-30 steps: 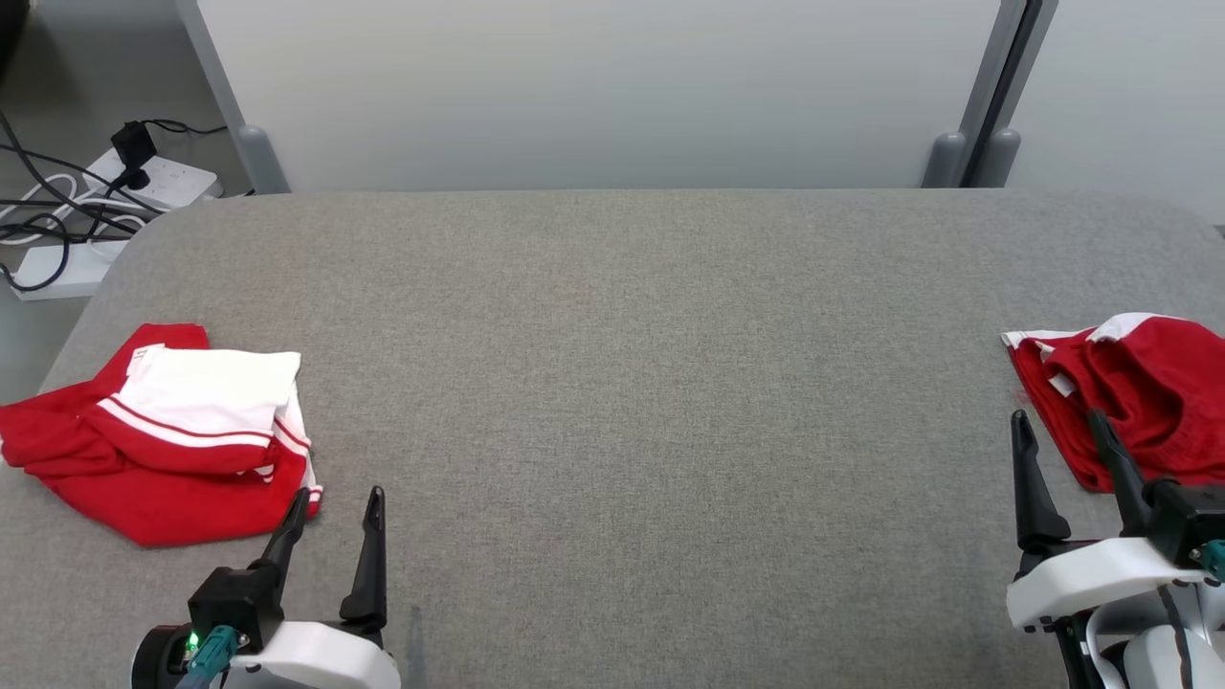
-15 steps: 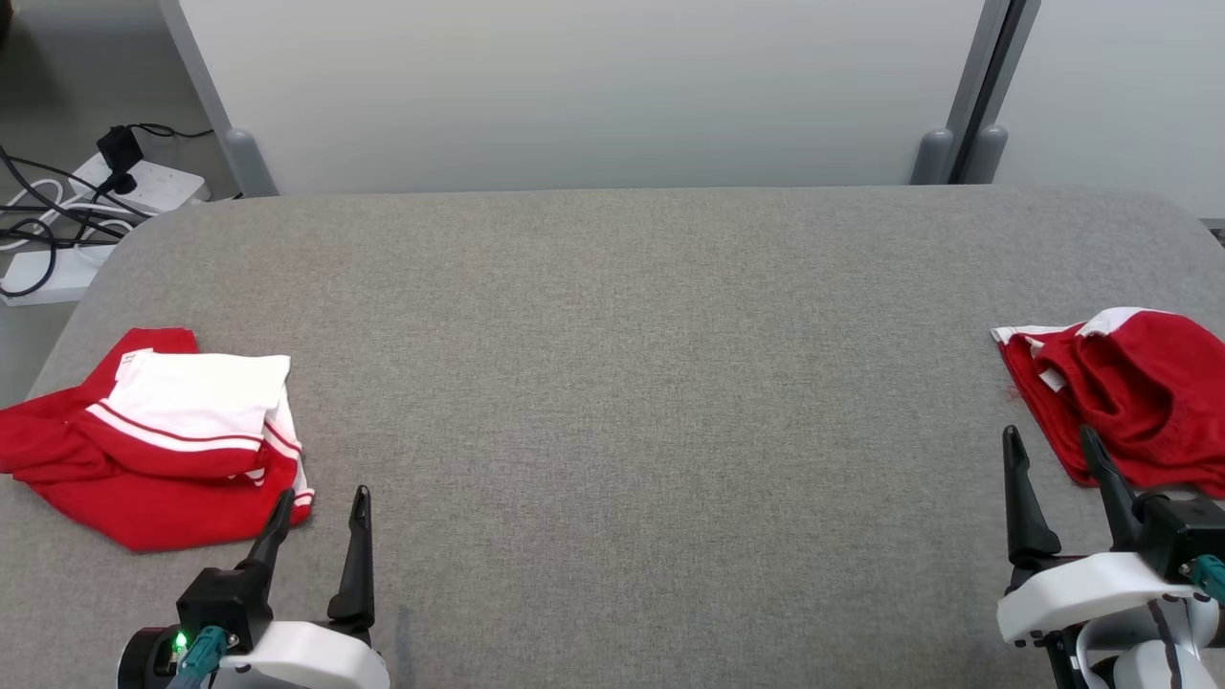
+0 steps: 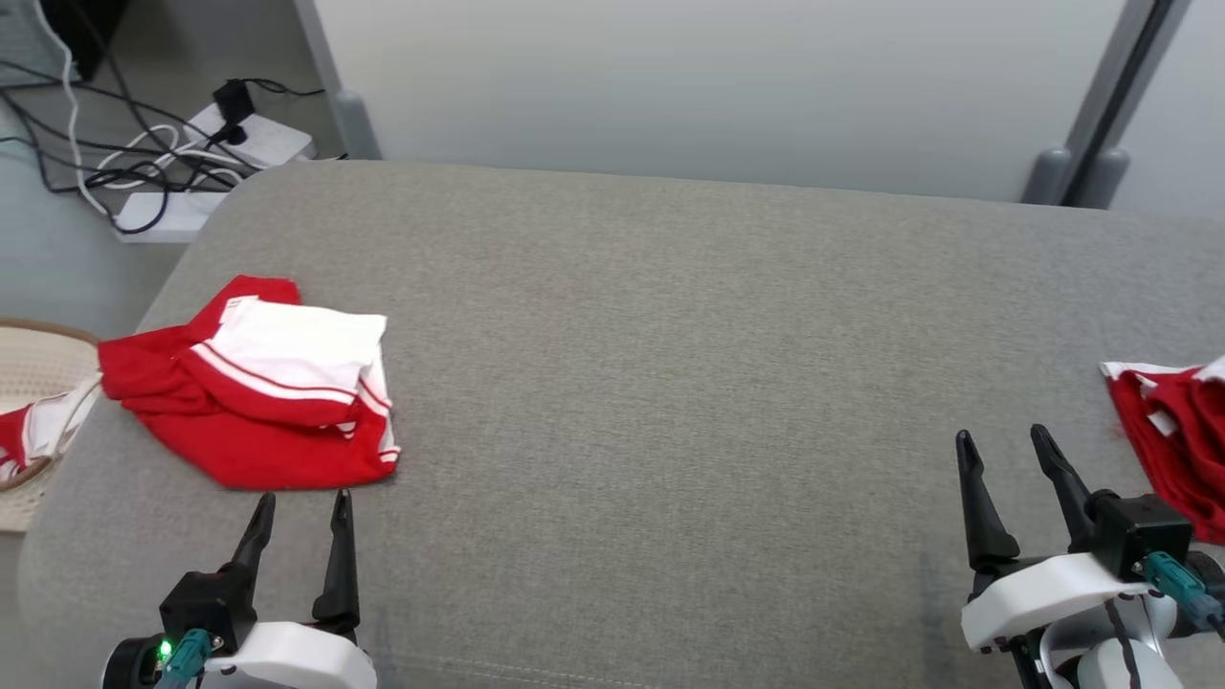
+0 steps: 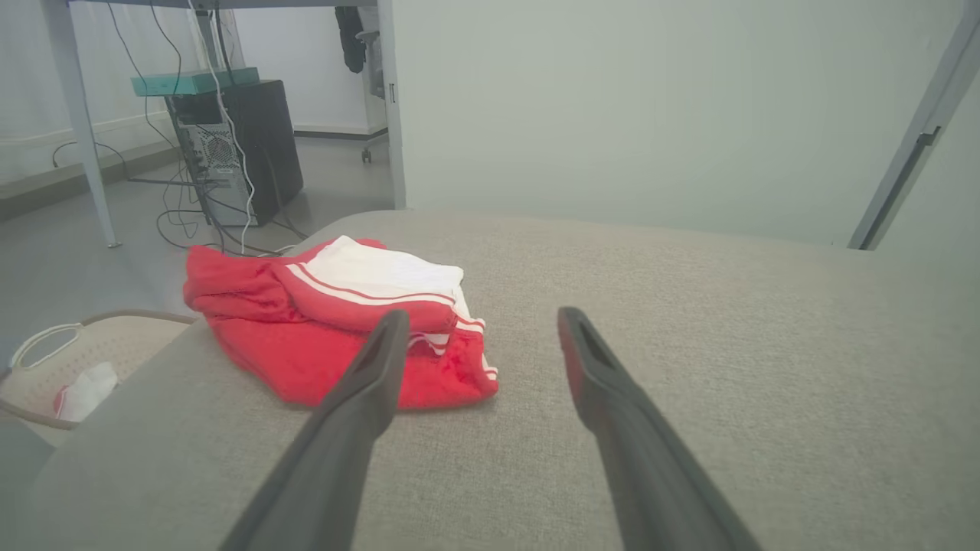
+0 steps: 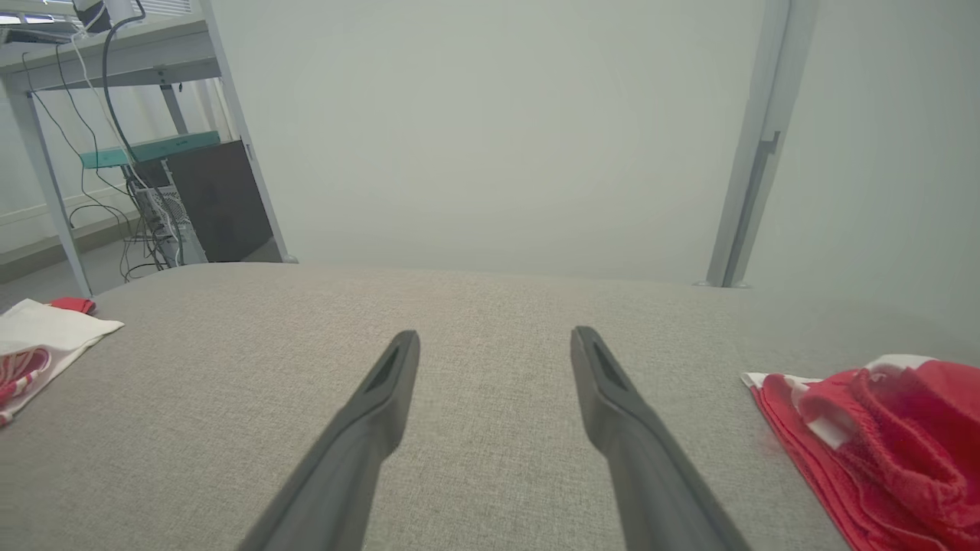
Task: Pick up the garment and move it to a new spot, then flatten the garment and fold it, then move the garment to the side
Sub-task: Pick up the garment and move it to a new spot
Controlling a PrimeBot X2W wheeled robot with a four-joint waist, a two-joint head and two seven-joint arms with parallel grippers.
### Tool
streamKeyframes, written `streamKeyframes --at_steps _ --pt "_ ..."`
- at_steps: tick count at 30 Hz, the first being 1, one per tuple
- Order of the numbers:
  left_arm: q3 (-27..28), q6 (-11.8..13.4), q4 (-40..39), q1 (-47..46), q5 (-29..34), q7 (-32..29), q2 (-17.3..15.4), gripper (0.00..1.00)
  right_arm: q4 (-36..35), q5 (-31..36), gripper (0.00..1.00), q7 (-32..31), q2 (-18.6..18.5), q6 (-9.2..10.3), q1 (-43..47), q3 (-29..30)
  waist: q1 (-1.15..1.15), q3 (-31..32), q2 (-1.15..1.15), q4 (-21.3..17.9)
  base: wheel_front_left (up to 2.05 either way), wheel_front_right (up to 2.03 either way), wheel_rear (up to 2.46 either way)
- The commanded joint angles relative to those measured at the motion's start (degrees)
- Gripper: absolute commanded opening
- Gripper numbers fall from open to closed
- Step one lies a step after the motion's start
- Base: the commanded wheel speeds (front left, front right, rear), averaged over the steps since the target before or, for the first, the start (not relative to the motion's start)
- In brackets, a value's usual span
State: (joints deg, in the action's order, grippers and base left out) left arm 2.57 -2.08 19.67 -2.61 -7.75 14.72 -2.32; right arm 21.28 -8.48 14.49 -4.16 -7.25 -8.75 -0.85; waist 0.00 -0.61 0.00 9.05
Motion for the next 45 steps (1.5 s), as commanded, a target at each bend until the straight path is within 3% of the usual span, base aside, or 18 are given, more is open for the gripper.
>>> streamKeyframes --at_steps 1,11,18,22,27,33,45 --pt "2.5 0.6 -1.2 -1.7 -0.3 0.3 -0.6 1.00 -1.2 0.1 1.00 0.5 -0.4 -0.24 -1.9 -2.0 0.00 -0.7 0.00 3.3 0.00 0.00 0.00" --pt "5.7 1.1 -0.6 -1.5 -1.0 0.3 -0.6 1.00 -0.7 0.1 1.00 0.5 -0.4 -0.24 -3.6 -4.6 0.00 -2.5 0.00 13.3 0.00 0.00 0.00" --pt "7.3 0.3 1.0 -2.1 -2.9 0.3 -0.6 1.00 0.2 0.3 1.00 0.5 -0.6 -0.24 -4.7 -6.6 0.00 -4.5 0.00 16.0 0.00 0.00 0.00" --pt "8.3 -1.9 2.5 -4.5 -4.2 0.3 -0.6 1.00 0.7 0.4 1.00 0.5 -1.2 -0.24 -6.0 -7.2 0.00 -6.1 0.00 15.6 0.00 0.00 0.00" --pt "8.9 -4.1 5.3 -9.7 -4.9 0.3 -3.0 1.00 0.8 0.9 1.00 0.5 -2.1 -0.24 -7.5 -7.5 0.00 -8.4 0.00 14.3 0.00 0.00 0.00" --pt "6.0 -5.3 13.3 -21.1 -7.2 0.3 -10.8 1.00 0.6 1.3 1.00 0.3 -2.8 -0.24 -10.1 -8.2 0.00 -13.1 0.00 10.7 0.00 0.00 0.00" --pt "-6.8 -5.4 23.2 -33.4 -24.7 -3.8 -20.9 1.00 -0.9 2.0 1.00 -0.4 -3.5 -0.24 -13.4 -8.5 0.00 -20.2 0.00 4.2 0.00 0.00 0.00"
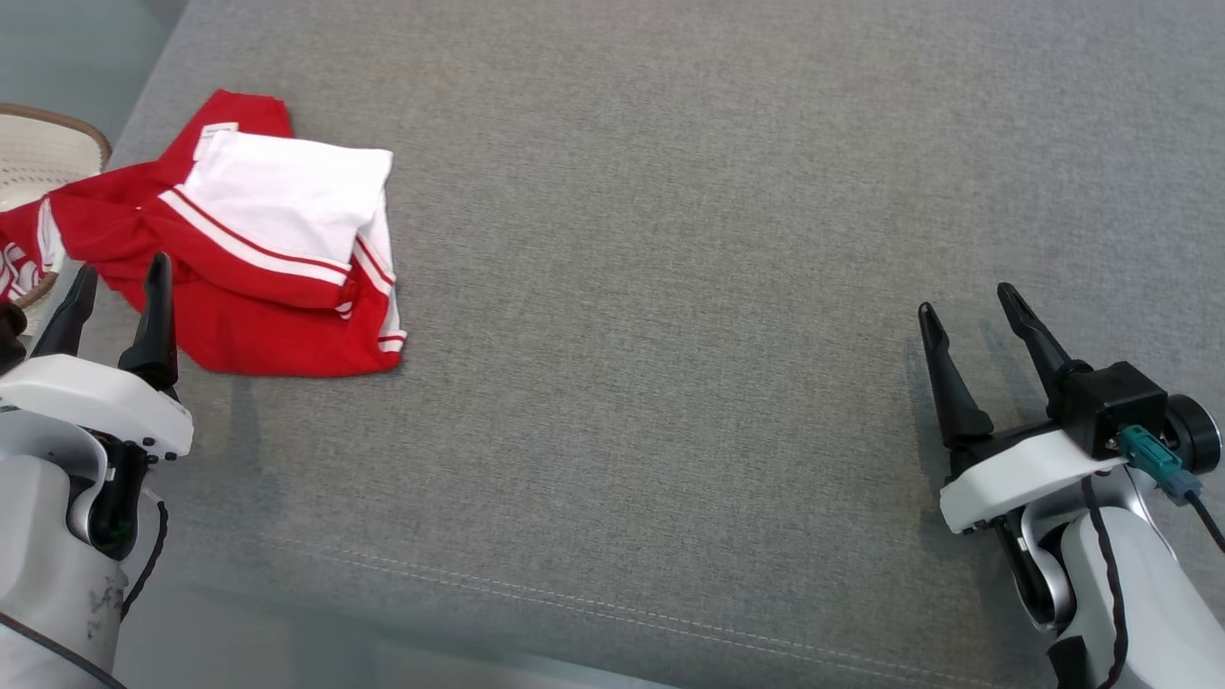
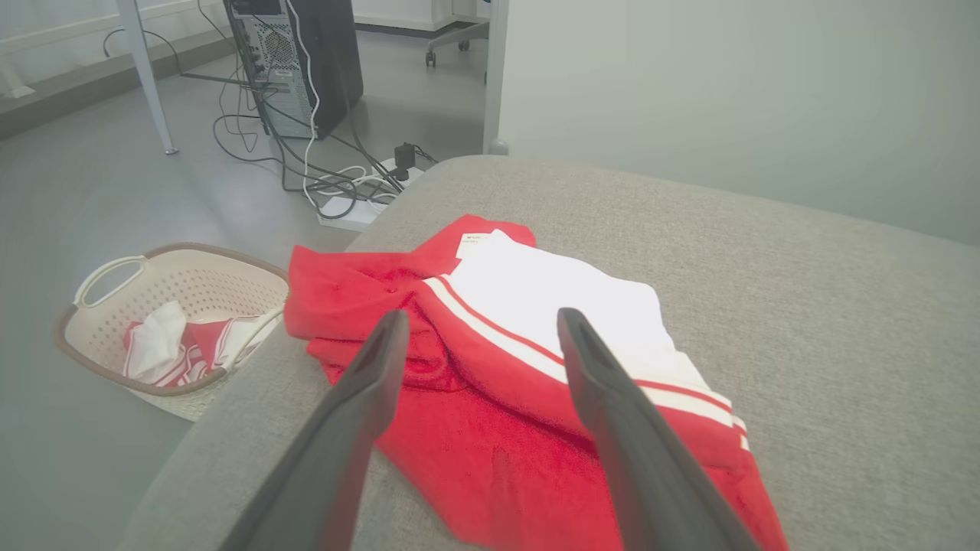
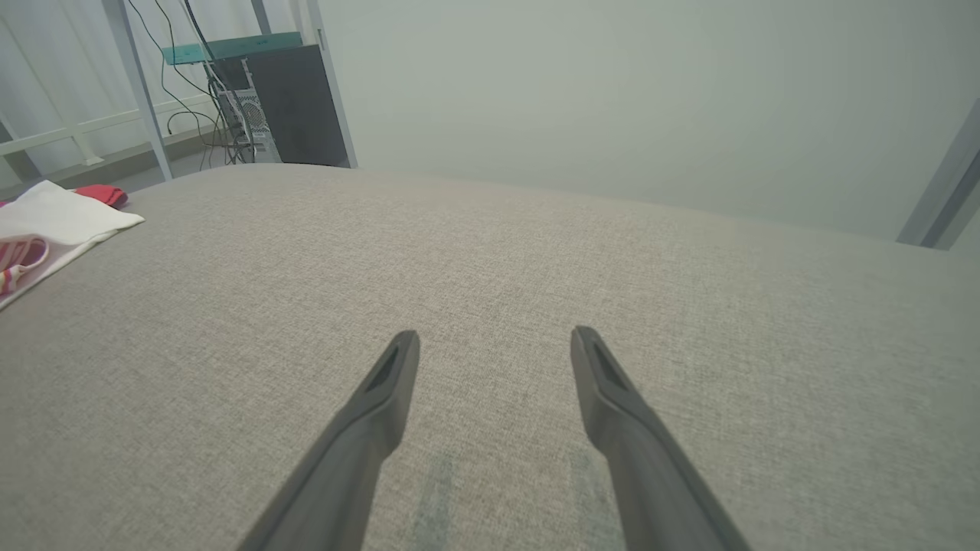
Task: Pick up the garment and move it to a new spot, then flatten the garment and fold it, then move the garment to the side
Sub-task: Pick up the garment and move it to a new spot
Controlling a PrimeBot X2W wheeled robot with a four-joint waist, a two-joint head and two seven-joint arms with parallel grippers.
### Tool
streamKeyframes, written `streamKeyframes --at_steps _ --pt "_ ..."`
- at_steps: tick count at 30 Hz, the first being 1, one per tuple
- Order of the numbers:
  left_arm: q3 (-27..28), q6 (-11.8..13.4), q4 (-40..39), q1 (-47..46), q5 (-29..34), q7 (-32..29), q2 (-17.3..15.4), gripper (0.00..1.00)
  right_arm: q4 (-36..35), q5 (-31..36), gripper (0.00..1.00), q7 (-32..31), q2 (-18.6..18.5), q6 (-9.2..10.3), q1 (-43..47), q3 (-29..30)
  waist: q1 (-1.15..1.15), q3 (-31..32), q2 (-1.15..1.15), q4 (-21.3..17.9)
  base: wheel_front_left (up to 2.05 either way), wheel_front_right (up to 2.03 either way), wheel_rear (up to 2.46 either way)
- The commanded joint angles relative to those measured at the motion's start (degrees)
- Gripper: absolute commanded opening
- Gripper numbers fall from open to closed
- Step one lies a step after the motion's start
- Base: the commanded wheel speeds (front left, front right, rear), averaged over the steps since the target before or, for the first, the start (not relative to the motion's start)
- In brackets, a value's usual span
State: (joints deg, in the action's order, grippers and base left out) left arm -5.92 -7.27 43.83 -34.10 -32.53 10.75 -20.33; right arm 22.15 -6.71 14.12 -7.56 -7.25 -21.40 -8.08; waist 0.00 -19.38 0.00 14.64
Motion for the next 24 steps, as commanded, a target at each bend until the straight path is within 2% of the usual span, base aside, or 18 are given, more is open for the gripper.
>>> streamKeyframes --at_steps 1,4,7,14,24 --pt "1.2 -0.2 -0.4 -2.3 -1.1 -0.2 -3.4 1.00 -1.9 0.2 1.00 -0.1 -0.2 -0.24 -0.9 -1.3 0.00 -1.8 0.00 -1.9 0.00 0.00 0.00" --pt "1.5 -0.2 1.6 -3.3 -6.0 -1.2 -3.9 1.00 -2.4 0.4 1.00 -0.1 -0.3 -0.24 -1.3 -1.3 0.00 -2.7 0.00 -3.3 0.00 0.00 0.00" --pt "1.5 -0.2 4.6 -4.0 -7.8 -1.1 -4.9 1.00 -3.0 0.5 1.00 -0.4 -0.5 -0.24 -1.6 -1.3 0.00 -3.6 0.00 -4.5 0.00 0.00 0.00" --pt "2.4 -0.2 11.6 -6.0 -9.5 1.4 -4.3 1.00 -4.1 0.6 1.00 -1.1 -1.1 -0.24 -1.6 -1.2 0.00 -4.7 0.00 -6.6 0.00 0.00 0.00" --pt "1.5 -0.2 16.2 -7.8 -11.8 3.1 -3.0 1.00 -5.9 0.7 1.00 -2.2 -1.6 -0.24 -1.0 -1.0 0.00 -5.7 0.00 -7.8 0.00 0.00 0.00"
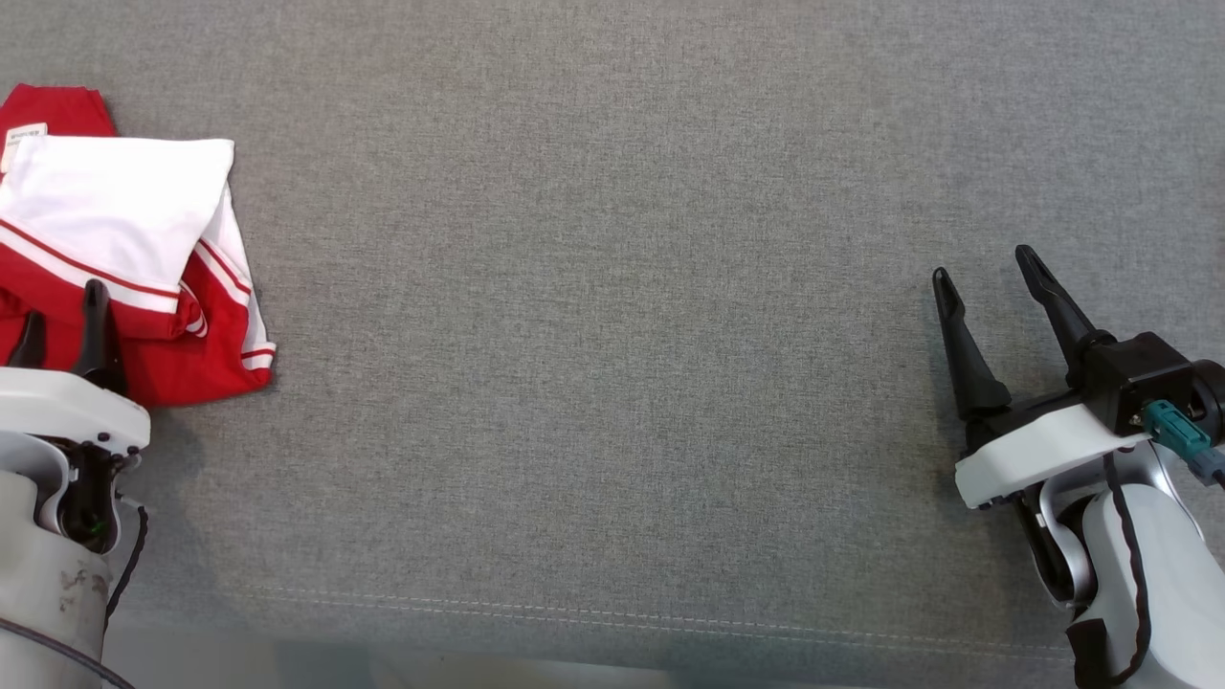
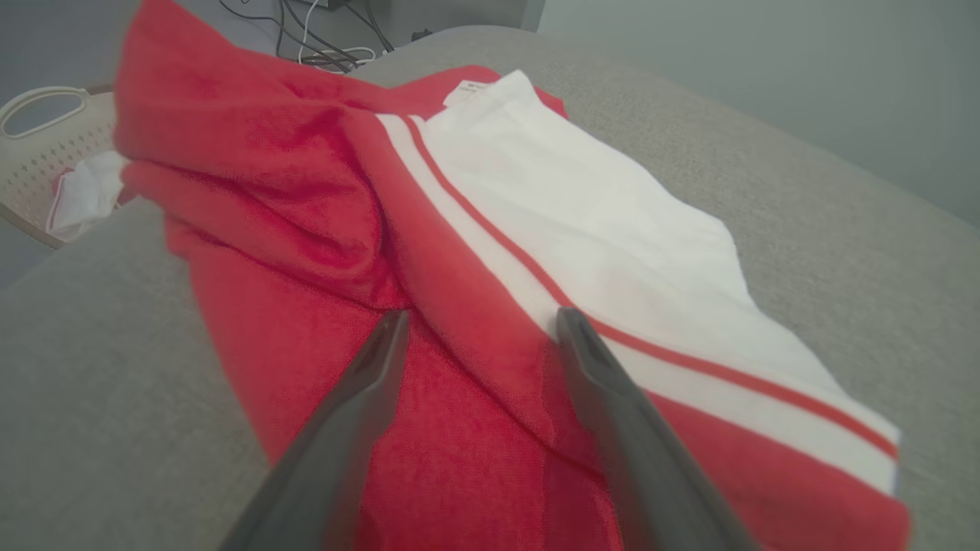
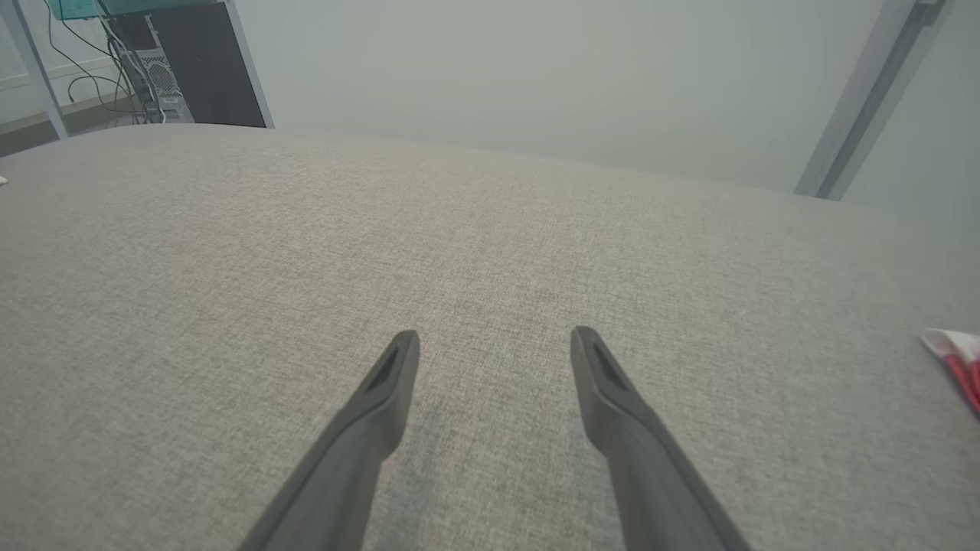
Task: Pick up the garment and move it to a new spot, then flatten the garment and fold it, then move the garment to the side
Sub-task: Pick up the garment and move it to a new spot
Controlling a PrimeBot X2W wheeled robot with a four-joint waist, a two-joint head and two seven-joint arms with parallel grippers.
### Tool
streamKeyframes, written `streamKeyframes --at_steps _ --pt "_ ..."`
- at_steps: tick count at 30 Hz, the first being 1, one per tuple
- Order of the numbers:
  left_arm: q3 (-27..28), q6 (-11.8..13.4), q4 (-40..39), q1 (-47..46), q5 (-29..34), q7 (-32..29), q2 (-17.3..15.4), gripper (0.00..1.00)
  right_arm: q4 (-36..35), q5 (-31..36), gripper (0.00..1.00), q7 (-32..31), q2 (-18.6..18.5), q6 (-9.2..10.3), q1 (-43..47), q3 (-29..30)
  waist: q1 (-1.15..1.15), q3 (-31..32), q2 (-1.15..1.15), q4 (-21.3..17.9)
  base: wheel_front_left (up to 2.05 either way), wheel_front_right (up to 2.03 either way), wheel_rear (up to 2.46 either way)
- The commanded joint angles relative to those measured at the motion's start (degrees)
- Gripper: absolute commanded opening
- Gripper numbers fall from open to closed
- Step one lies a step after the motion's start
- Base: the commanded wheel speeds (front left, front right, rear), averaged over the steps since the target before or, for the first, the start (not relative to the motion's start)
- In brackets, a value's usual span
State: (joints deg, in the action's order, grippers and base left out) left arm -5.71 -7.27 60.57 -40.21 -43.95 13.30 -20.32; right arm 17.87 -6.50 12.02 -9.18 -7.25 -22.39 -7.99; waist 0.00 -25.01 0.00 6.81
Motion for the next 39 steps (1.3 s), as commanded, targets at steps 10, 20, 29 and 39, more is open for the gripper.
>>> streamKeyframes --at_steps 10,20,29,39 --pt "-0.6 -0.2 -0.5 -3.0 -0.8 1.6 -1.9 0.00 -1.4 -0.1 1.00 -0.6 0.7 -0.24 -0.1 -1.4 0.00 -0.1 0.00 -0.1 0.00 0.00 0.00" --pt "8.3 -0.2 -22.2 0.3 10.5 1.7 2.6 0.00 1.5 -1.5 1.00 1.3 2.5 -0.24 0.4 -1.1 0.00 3.4 0.00 -0.7 0.00 0.00 0.00" --pt "-0.9 -0.2 -38.6 -1.2 17.0 1.7 13.0 0.00 4.7 -3.4 1.00 2.6 4.2 -0.24 0.2 -2.0 0.00 6.1 0.00 -4.2 0.00 0.00 0.00" --pt "-24.7 -0.2 -34.2 -3.2 10.4 1.7 17.3 0.01 5.6 -4.9 1.00 3.0 5.6 -0.24 -0.1 -2.0 0.00 6.9 0.00 -11.0 0.00 0.00 0.00"
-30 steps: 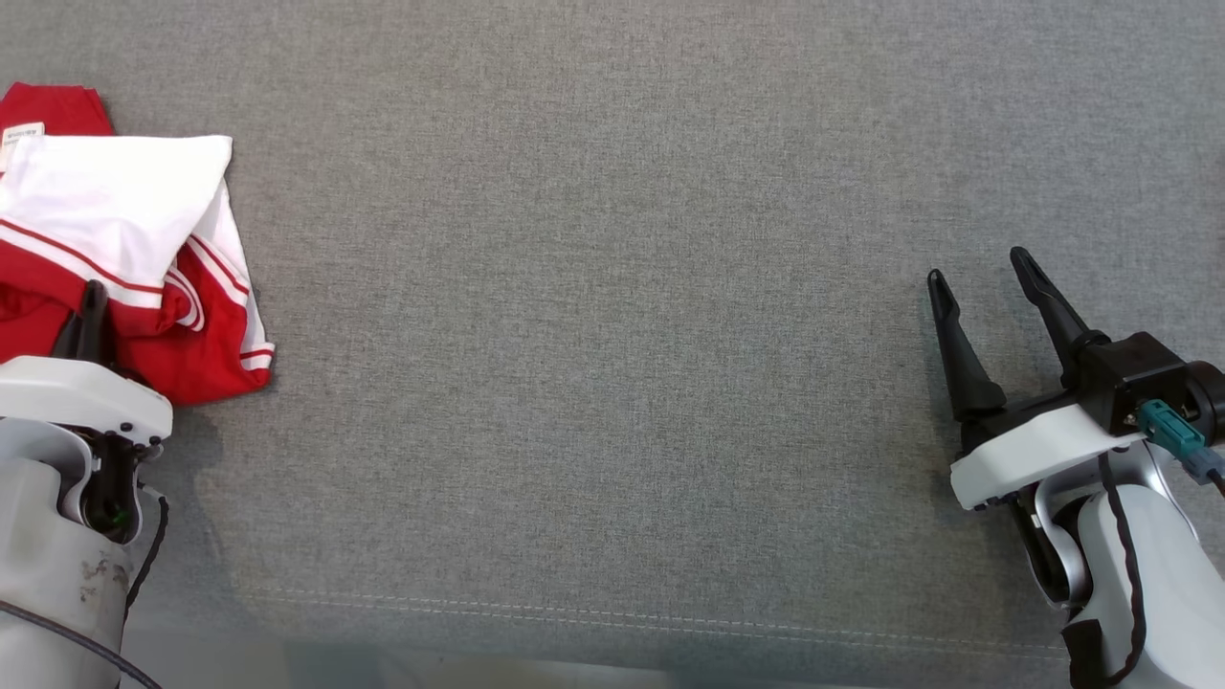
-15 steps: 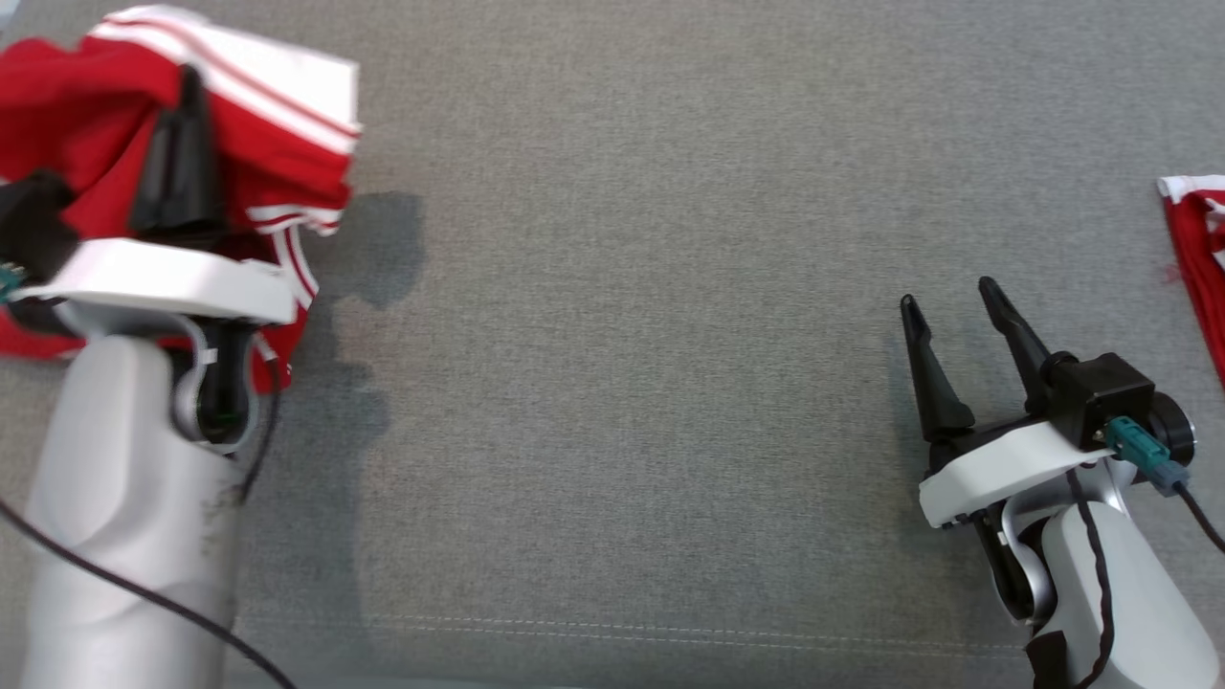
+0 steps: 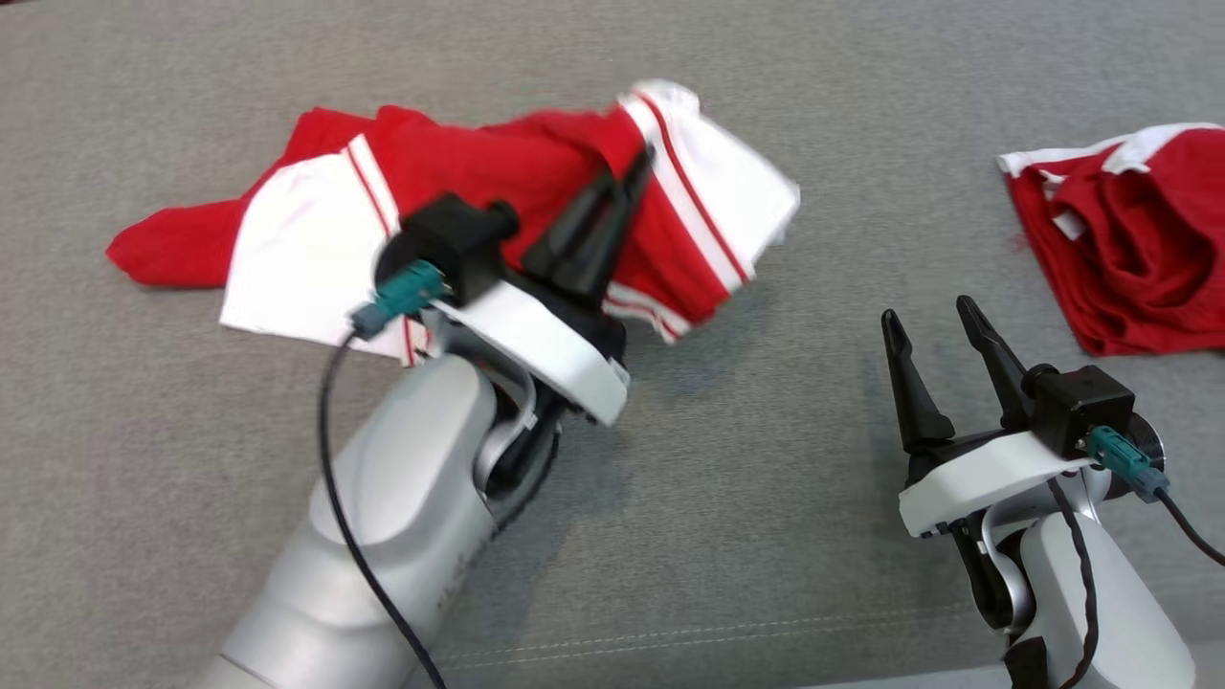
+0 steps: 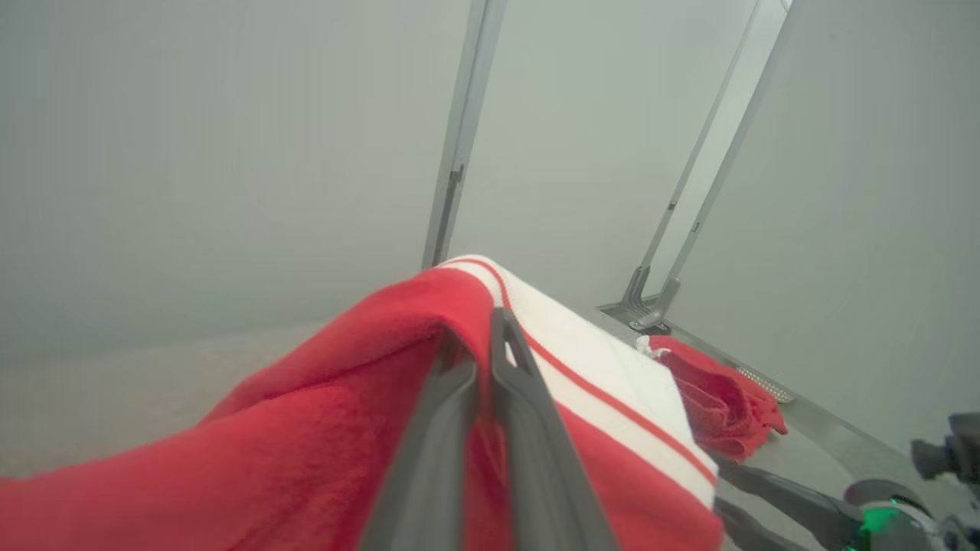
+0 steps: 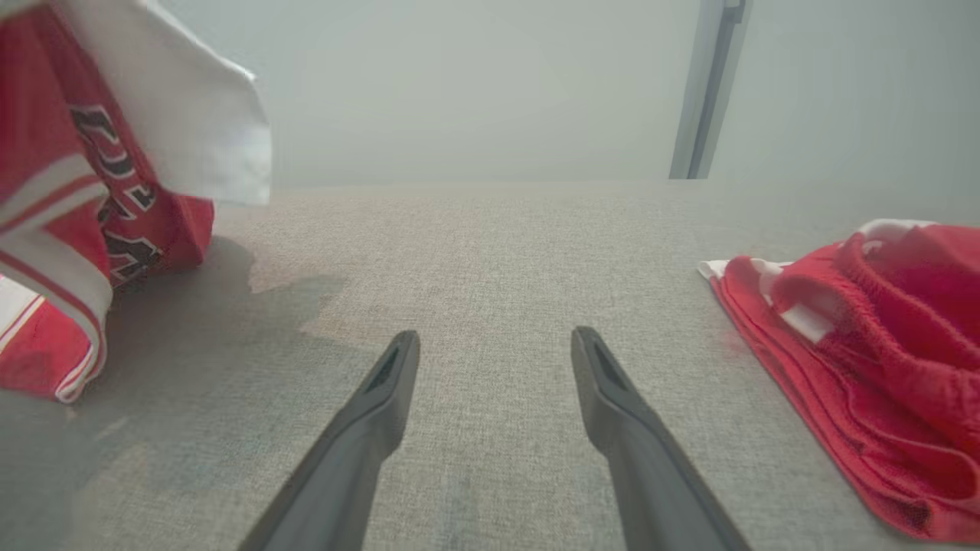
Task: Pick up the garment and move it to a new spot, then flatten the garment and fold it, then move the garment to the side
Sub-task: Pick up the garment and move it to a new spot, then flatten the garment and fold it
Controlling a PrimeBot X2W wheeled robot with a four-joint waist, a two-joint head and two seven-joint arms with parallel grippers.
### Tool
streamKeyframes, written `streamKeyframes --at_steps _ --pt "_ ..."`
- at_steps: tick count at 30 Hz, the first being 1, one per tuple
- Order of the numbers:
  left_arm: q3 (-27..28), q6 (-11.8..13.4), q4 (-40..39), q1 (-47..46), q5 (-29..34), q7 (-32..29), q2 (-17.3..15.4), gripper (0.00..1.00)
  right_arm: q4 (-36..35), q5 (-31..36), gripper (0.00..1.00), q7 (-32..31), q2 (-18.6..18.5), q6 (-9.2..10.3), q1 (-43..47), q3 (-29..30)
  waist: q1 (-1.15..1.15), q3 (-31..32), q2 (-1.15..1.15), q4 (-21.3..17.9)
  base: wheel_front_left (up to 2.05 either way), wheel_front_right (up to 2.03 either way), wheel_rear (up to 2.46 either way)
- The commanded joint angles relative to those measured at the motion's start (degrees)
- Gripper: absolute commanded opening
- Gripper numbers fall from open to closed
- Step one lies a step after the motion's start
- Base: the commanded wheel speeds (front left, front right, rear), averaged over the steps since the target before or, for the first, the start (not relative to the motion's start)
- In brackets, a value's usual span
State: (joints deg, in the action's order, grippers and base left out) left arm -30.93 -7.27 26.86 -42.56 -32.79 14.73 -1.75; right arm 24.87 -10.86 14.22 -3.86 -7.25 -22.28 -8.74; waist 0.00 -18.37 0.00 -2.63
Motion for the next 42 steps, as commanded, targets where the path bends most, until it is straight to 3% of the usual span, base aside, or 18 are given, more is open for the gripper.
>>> streamKeyframes --at_steps 1,2,8,15,19,27,35,42 --pt "-1.4 -0.2 0.9 -0.6 -1.5 0.3 -1.2 0.40 -1.5 -0.7 1.00 0.8 0.4 -0.24 -0.2 -1.3 0.00 0.3 0.00 -2.1 0.00 0.00 0.00" --pt "-3.0 -0.2 2.1 -0.5 -1.9 0.3 -1.2 1.00 -1.5 -0.9 1.00 0.8 0.5 -0.24 -0.3 -1.3 0.00 0.3 0.00 -2.6 0.00 0.00 0.00" --pt "-5.0 -0.2 6.5 -0.6 -0.8 0.3 -1.2 1.00 -2.0 -1.1 1.00 0.8 0.7 -0.24 0.0 -0.2 0.00 0.8 0.00 -2.5 0.00 0.00 0.00" --pt "3.2 0.3 6.0 2.7 4.7 0.3 -3.1 1.00 -3.4 -0.1 1.00 0.8 0.8 -0.24 0.5 0.5 0.00 2.7 0.00 0.9 0.00 0.00 0.00" --pt "9.6 0.6 1.9 7.6 9.5 0.3 -4.1 1.00 -3.8 0.3 1.00 0.8 0.5 -0.24 -0.1 -3.0 0.00 4.5 0.00 4.0 0.00 0.00 0.00" --pt "18.4 0.3 -1.2 16.5 12.3 0.3 -2.9 1.00 -0.5 -1.1 1.00 0.8 -1.8 -0.24 -3.3 -15.4 0.00 6.8 0.00 10.4 0.00 0.00 0.00" --pt "22.2 0.0 -2.9 22.3 13.7 0.3 -1.5 1.00 5.0 -3.5 1.00 -2.2 -3.5 -0.24 -10.5 -28.0 0.00 7.5 0.00 18.1 0.00 0.00 0.00" --pt "21.9 -0.2 -2.9 26.0 11.2 0.3 -1.2 1.00 14.1 -5.5 1.00 -4.7 -4.9 -0.24 -15.6 -31.8 0.00 7.7 0.00 25.8 0.00 0.00 0.00"
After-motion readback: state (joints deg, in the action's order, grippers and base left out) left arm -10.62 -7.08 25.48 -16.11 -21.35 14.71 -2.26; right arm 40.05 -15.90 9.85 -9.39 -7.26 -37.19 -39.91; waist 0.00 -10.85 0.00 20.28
